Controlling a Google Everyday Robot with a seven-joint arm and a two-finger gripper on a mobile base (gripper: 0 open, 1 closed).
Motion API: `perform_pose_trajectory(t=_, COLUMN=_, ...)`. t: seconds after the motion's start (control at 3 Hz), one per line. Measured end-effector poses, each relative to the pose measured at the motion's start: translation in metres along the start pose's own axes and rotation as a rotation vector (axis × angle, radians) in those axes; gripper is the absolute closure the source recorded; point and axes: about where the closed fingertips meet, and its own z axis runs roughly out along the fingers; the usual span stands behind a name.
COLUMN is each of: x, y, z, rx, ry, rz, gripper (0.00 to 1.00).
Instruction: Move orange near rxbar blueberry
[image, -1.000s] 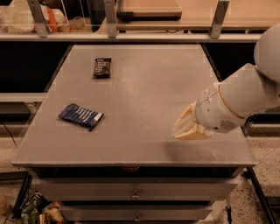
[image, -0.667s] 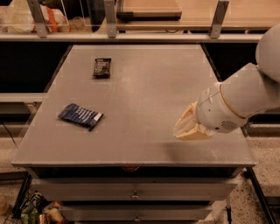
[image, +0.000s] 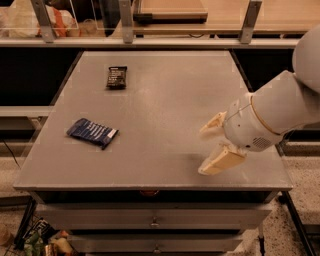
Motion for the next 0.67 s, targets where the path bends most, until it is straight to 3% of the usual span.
perform_pose_trajectory(t=0.33, x=-0.0014, y=0.0006, z=-0.0012, rx=0.003, ry=0.002, rz=-0.003, gripper=0.0)
perform_pose_trajectory(t=0.67, x=-0.0014, y=0.0007, z=-0.0012, rx=0.003, ry=0.002, rz=-0.003, gripper=0.0)
